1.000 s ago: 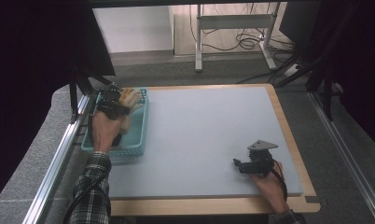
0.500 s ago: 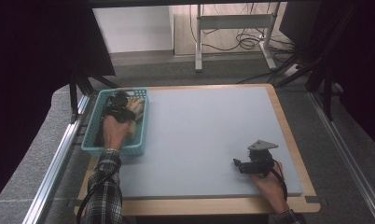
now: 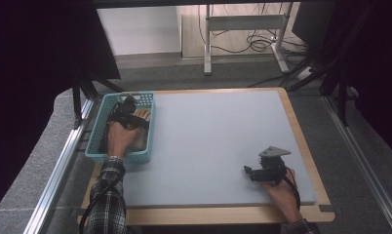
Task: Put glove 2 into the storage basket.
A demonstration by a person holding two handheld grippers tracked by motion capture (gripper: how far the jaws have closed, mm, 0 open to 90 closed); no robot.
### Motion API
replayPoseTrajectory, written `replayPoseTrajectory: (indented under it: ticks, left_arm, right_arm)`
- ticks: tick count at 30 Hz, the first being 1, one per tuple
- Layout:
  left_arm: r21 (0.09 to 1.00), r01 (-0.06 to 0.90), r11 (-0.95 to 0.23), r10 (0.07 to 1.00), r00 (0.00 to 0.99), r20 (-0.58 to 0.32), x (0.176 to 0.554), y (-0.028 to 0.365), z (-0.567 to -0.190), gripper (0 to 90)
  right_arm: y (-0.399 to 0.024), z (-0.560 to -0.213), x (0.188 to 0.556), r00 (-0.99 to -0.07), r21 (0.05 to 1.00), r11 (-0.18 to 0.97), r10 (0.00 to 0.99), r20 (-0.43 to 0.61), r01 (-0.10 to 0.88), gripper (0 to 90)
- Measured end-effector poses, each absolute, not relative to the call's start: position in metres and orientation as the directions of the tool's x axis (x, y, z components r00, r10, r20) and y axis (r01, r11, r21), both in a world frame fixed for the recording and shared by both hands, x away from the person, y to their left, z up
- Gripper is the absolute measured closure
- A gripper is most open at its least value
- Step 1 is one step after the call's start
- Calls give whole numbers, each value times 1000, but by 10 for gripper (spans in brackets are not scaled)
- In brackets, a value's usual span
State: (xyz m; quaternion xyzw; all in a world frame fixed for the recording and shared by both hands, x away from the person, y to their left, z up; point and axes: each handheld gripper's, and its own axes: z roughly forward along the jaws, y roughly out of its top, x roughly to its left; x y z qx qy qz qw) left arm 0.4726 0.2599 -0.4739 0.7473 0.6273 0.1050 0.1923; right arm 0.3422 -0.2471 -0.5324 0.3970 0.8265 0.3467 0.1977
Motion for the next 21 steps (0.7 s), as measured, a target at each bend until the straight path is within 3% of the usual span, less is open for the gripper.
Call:
replayPoseTrajectory:
  ticks: [2, 5, 7, 10, 13, 16, 21]
  left_arm:
    - [457, 878, -138, 972, 210, -109, 468, 265, -461, 52]
    - [505, 855, -120, 973, 203, -113, 461, 274, -446, 135]
    - [523, 848, -92, 975, 182, -123, 458, 282, -444, 324]
    - [488, 868, -93, 989, 138, -57, 458, 288, -455, 638]
    - [447, 890, -89, 993, 114, -30, 461, 293, -473, 825]
    - [423, 903, -72, 992, 110, -66, 466, 292, -487, 891]
    - [402, 911, -96, 987, 139, -81, 473, 275, -496, 900]
  right_arm:
    - [-247, -532, 342, -607, 730, 445, 793, -52, 519, 157]
    - [-247, -532, 342, -607, 730, 445, 793, -52, 519, 157]
    - [-247, -532, 342, -607, 730, 445, 793, -52, 519, 157]
    - [-247, -532, 342, -607, 730, 445, 793, -52, 519, 157]
    - [-247, -532, 342, -607, 730, 445, 793, -52, 519, 157]
    - [-247, -532, 342, -607, 730, 445, 793, -52, 519, 157]
    - [-247, -532, 342, -606, 730, 444, 794, -50, 520, 158]
